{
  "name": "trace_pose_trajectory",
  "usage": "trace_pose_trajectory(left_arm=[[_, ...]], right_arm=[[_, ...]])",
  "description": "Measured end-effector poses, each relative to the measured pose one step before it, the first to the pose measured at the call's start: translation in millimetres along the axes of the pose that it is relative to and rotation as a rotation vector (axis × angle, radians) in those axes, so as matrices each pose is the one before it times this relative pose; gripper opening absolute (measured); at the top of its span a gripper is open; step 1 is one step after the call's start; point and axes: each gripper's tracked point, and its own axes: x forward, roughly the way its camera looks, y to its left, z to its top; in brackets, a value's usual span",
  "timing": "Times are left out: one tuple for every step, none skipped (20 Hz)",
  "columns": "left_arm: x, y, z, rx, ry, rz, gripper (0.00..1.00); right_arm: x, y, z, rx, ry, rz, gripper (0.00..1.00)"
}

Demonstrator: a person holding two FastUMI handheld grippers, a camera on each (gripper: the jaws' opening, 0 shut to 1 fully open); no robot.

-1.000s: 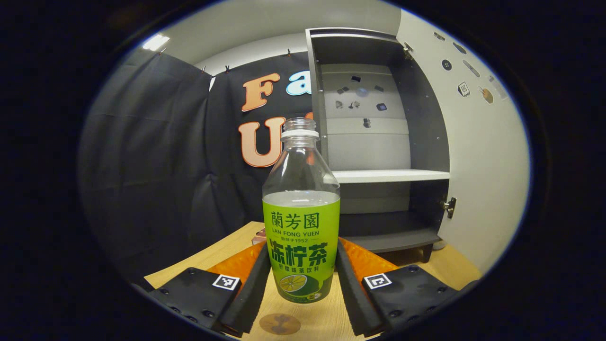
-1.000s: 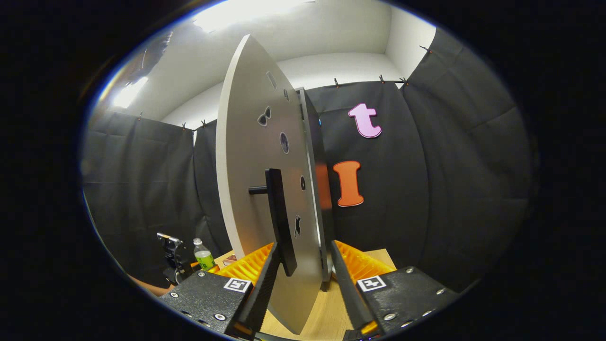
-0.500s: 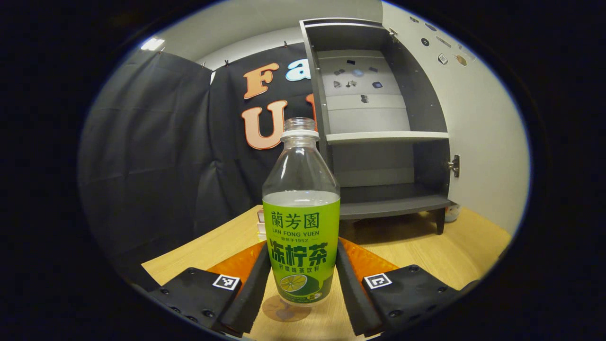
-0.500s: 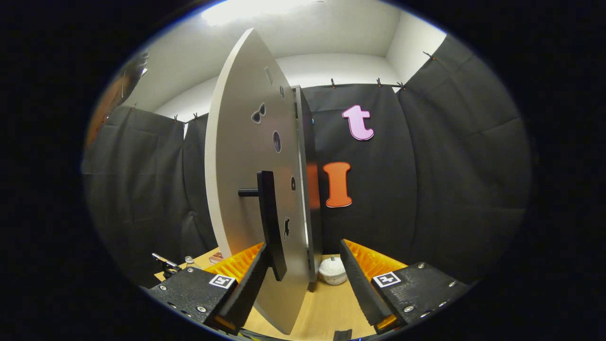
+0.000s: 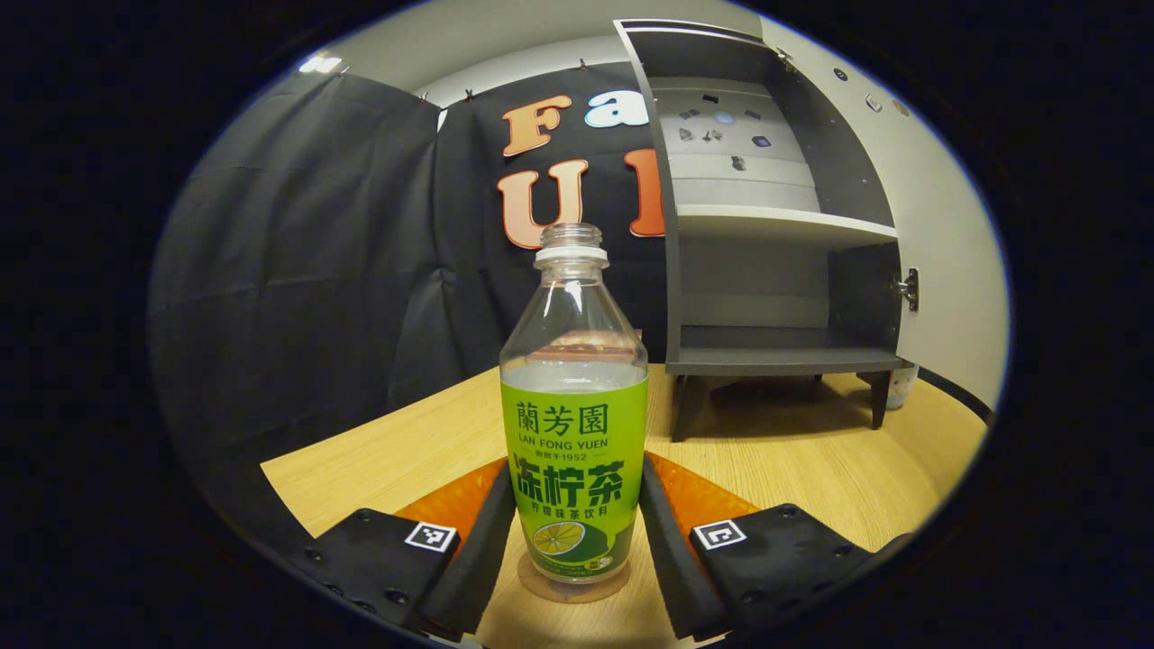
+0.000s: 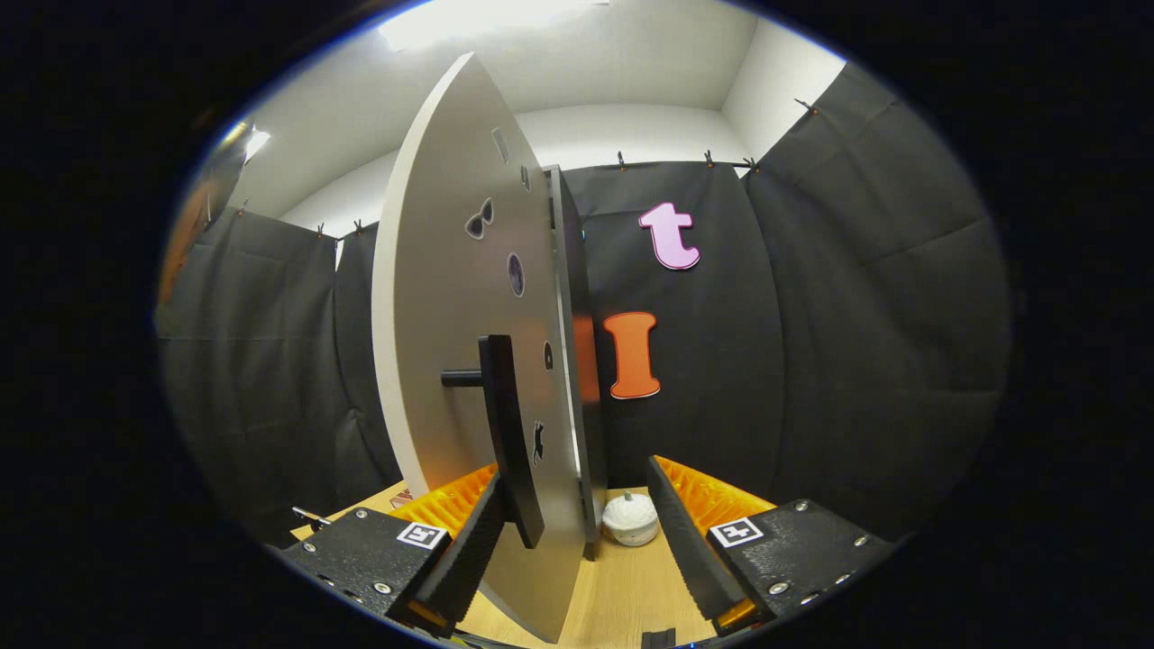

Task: Open the cabinet door with the right hand, grasp the bottle in the cabinet with the left hand and place it on the coaster, then close the cabinet door with the right hand.

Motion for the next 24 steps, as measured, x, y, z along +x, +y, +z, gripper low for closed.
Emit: trace_pose_trajectory(left_arm=[[1.69,-1.07,-2.03,0.0064,-0.00179,-0.00051,0.81],[1.03,-0.01,-1.99,0.00333,-0.00385,-0.00453,0.81],[2.5,-2.82,-2.13,0.00181,0.00267,-0.00771,0.81],[0.55,-3.71,-2.13,0.00121,-0.00576,-0.00834,0.81],[0.9,-1.06,-3.25,0.01004,0.0065,0.00345,0.81],[0.84,-2.25,-7.48,0.0108,0.00688,-0.002,0.81],[-0.15,-0.45,-3.33,0.00118,0.00485,0.00393,0.81],[-1.54,1.92,-0.92,-0.00195,0.00641,0.00428,0.81],[-0.08,-0.37,2.27,-0.00283,-0.01574,0.00165,0.81],[-0.8,0.53,-4.44,0.00259,0.01031,0.00207,0.81],[0.06,-0.66,0.08,0.00775,-0.00049,0.00239,0.82],[-0.27,-0.68,-0.69,0.00088,0.00482,0.00047,0.83],[0.02,-0.03,2.28,0.00599,0.00545,0.00195,0.83],[-0.07,0.05,1.44,0.00235,0.00362,-0.00115,0.83],[-0.5,-0.39,2.83,0.00515,0.00221,-0.00063,0.85],[-2.43,-0.42,2.63,0.00584,0.00408,-0.00367,0.84],[-0.52,-0.31,3.62,0.00643,0.00465,-0.00158,0.85],[0.33,0.77,4.29,0.00677,0.00453,-0.00175,0.87],[-4.27,1.08,1.88,0.00993,0.00229,-0.00089,0.92],[-2.03,-0.15,4.01,0.01282,0.00248,-0.00054,0.93],[-2.37,-0.91,5.67,0.01113,-0.00096,-0.00225,0.94],[-2.83,0.03,6.14,0.00809,-0.00174,-0.0043,0.93],[-3.11,0.46,6.86,-0.00053,-0.00513,-0.00382,0.93],[-3.61,0.66,4.92,-0.00313,0.00269,-0.00142,0.92]], right_arm=[[-0.39,-0.28,0.5,-0.00692,-0.00146,-0.00423,0.91],[0.44,-0.15,-0.17,-0.00346,0.00171,-0.00194,0.91],[-0.38,0.27,-0.1,-0.00269,0.00451,0.00036,0.91],[-0.9,-0.89,0.24,-0.00236,0.00235,-0.00042,0.91],[-0.8,-0.51,1.13,-0.00462,-0.00158,-0.00085,0.92],[2.61,0.62,0.14,-0.0042,-0.00086,-0.00042,0.91],[-0.9,0.03,0.3,-0.00096,-0.00106,0.00125,0.92],[0.53,0.69,0.26,0.00091,-0.00048,0.00374,0.91],[-0.33,-0.01,-0.16,0.00282,0.00006,0.00475,0.92],[0.87,-0.45,-0.06,0.00415,-0.00048,0.00649,0.92],[1.25,0.02,-0.5,0.00365,0.00049,0.00534,0.91],[0.8,-0.4,-0.29,0.00433,-0.00228,0.00635,0.91],[-0.05,-0.51,-0.93,0.00596,-0.00172,0.0049,0.92],[0.85,0.31,0.34,0.01191,-0.00073,0.00756,0.91],[0.33,-0.08,-0.15,0.01141,-0.00037,0.00858,0.93],[0.83,-0.74,0.08,0.00838,-0.00279,0.00683,0.94],[-0.3,-0.07,0.33,0.00433,-0.00378,0.00521,0.93],[0.26,0.31,-0.96,0.00258,-0.00378,0.00559,0.93],[-0.75,0.32,0.6,0.00027,-0.00251,0.00633,0.93],[-0.67,0.17,-0.48,-0.00108,-0.00123,0.00719,0.93],[-1.68,1.12,-0.13,-0.00261,-0.00087,0.00867,0.94],[-0.57,1.41,2.46,-0.00172,-0.00562,0.01087,0.94],[-2.81,0.45,4.16,0.00223,-0.0157,0.01309,0.95],[-3.45,-0.03,4.47,0.01034,-0.01843,0.00926,0.95]])
